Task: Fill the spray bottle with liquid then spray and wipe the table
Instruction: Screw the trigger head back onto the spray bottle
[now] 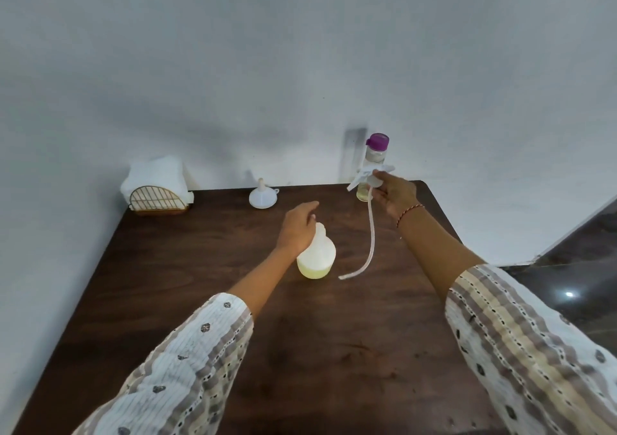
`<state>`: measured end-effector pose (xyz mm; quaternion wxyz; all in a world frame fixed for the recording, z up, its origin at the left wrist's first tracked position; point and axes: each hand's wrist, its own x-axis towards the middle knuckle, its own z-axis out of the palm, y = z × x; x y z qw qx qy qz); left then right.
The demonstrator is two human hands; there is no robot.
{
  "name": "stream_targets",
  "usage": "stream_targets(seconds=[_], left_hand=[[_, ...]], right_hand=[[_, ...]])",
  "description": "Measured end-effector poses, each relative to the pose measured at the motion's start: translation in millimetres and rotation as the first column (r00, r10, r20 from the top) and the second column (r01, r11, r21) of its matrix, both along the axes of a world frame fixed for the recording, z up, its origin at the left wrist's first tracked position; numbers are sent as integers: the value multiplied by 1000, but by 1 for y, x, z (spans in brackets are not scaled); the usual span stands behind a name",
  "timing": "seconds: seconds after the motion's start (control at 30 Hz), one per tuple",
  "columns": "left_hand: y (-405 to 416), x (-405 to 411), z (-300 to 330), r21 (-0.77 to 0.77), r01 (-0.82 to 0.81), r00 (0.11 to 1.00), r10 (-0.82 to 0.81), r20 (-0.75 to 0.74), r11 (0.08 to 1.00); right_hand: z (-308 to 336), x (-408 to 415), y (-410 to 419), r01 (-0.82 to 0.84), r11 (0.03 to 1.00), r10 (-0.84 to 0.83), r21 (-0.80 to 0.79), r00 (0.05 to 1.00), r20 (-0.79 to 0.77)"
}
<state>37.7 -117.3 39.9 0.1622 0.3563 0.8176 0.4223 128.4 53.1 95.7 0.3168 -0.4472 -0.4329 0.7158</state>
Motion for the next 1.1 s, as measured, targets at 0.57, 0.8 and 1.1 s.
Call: stream_targets(seconds=[0.57,0.8,1.1], left_hand=[[-16,-7,-26,-102,158,978,-142,153,982],[-9,-9,0,-268,50,838,-187,-513,962],[2,-7,14,36,66,997,-65,-41,997]], right_hand=[[5,-31,-8,269,923,-348,-276,888,-299],[5,-28,-5,256,911,-364,-325,868,-337],[8,-24,-9,251,910,-351,-331,890,-291]])
